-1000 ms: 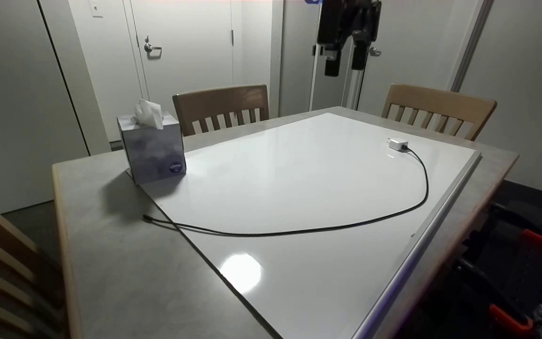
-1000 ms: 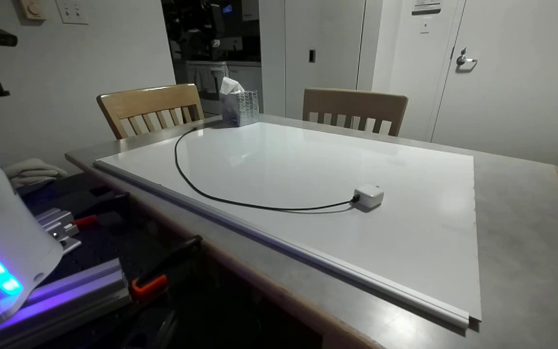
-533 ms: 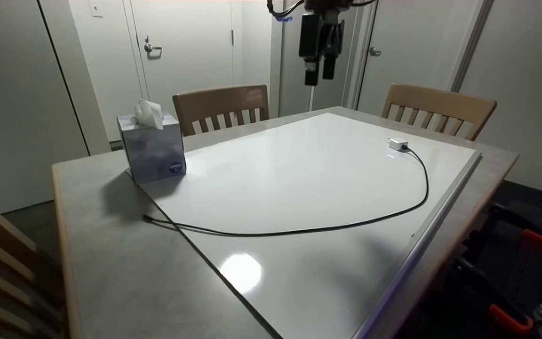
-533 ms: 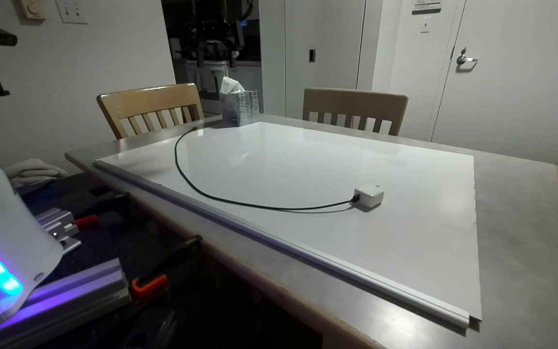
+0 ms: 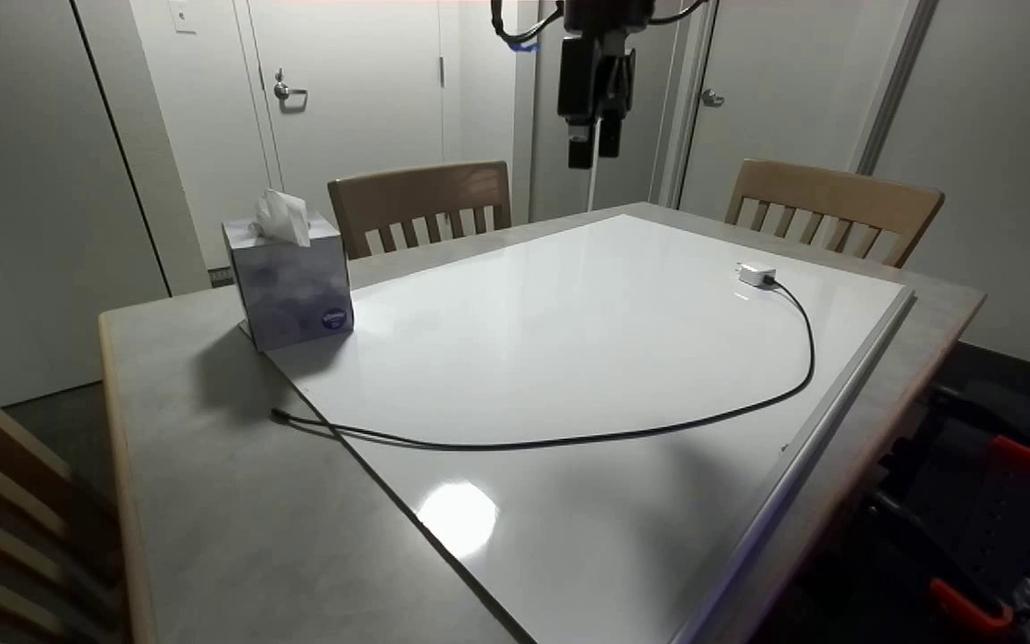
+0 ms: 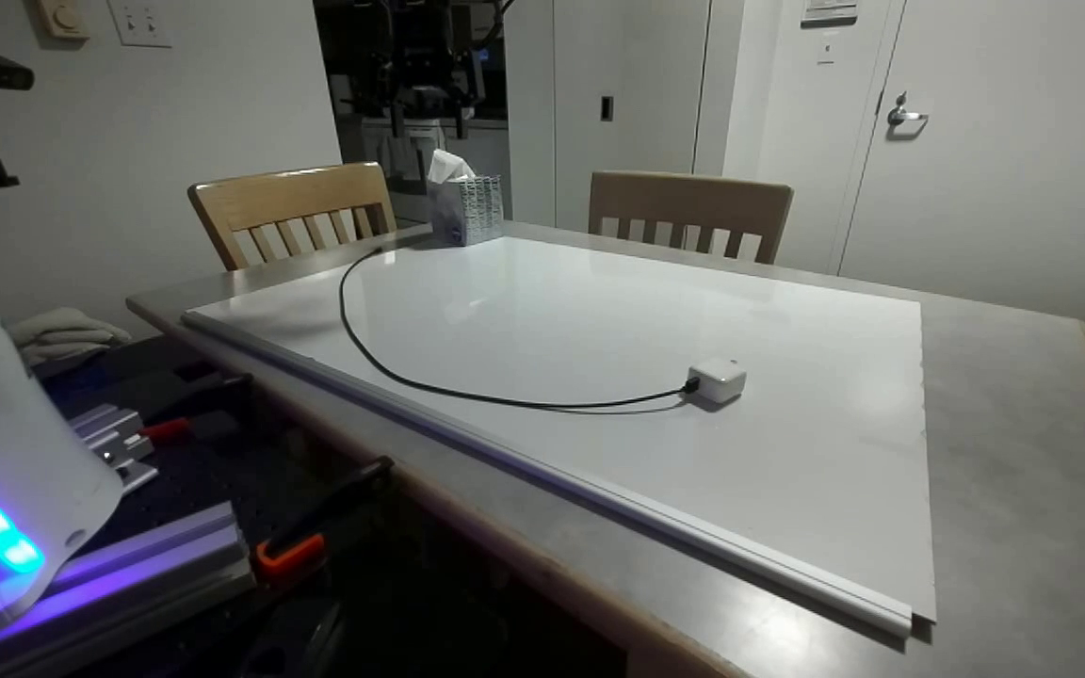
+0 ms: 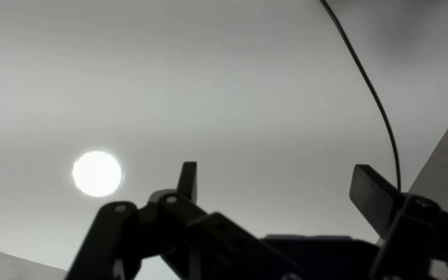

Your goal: Wind the charging cable

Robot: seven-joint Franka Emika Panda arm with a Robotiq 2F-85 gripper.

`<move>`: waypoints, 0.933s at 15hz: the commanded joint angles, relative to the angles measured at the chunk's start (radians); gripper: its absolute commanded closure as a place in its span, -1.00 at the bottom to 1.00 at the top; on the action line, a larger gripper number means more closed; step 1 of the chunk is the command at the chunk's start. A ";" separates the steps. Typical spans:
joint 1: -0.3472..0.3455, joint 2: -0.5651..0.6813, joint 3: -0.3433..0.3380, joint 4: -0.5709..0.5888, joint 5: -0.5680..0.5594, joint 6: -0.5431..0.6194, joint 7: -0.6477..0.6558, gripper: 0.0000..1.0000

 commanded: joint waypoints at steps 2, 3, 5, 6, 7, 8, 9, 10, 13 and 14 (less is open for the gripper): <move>0.034 0.087 0.019 0.146 0.075 -0.053 -0.144 -1.00; 0.039 0.101 0.026 0.170 0.097 -0.060 -0.181 -1.00; 0.046 0.140 0.040 0.229 0.132 -0.087 -0.243 -1.00; 0.049 0.165 0.048 0.257 0.141 -0.095 -0.276 -1.00; 0.049 0.182 0.055 0.285 0.146 -0.105 -0.317 -1.00; 0.050 0.205 0.062 0.314 0.142 -0.119 -0.363 -1.00; 0.048 0.222 0.070 0.338 0.137 -0.134 -0.416 -1.00; 0.042 0.237 0.075 0.360 0.135 -0.174 -0.460 -1.00; 0.053 0.199 0.067 0.300 0.122 -0.114 -0.376 -1.00; 0.053 0.199 0.067 0.300 0.122 -0.114 -0.375 -1.00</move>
